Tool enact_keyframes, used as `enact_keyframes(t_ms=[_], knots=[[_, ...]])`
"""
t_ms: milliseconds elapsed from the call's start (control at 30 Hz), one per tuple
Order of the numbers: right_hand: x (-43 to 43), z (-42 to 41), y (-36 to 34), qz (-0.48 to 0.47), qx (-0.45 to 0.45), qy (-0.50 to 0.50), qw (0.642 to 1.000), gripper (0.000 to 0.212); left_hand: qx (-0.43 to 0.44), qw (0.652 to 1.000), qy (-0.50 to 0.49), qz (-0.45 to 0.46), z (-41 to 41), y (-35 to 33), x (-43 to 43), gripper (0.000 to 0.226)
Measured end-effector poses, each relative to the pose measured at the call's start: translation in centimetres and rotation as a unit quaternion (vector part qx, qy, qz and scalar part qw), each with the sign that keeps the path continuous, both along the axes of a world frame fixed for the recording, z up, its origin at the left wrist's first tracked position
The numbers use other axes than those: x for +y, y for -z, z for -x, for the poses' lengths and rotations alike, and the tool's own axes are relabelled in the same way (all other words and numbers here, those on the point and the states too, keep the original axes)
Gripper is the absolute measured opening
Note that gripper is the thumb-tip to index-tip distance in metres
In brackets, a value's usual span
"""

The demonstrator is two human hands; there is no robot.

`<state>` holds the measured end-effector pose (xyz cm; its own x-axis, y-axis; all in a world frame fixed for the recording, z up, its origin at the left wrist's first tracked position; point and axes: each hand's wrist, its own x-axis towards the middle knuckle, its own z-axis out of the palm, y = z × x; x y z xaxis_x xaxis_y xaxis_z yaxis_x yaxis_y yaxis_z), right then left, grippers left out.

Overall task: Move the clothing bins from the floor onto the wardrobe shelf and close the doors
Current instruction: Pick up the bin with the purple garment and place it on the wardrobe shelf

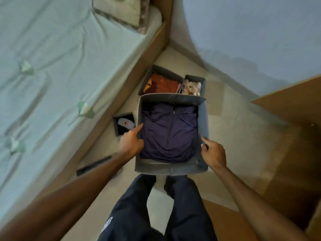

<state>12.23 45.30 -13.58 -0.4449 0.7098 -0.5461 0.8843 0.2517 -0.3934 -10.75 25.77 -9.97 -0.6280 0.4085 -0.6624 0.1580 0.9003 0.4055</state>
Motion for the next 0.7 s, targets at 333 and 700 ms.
enact_keyframes(t_ms=[333,700], knots=[[6.3,-5.1,-10.7,-0.122,0.142,0.171,0.967,0.038,0.072,0.986,0.097,-0.119,0.5,-12.0,11.7,0.068],[16.1,-19.8,-18.5,-0.233,0.173,0.396,0.871,0.029,0.032,0.925,0.307,-0.22,-11.2,-17.5,33.8,0.065]])
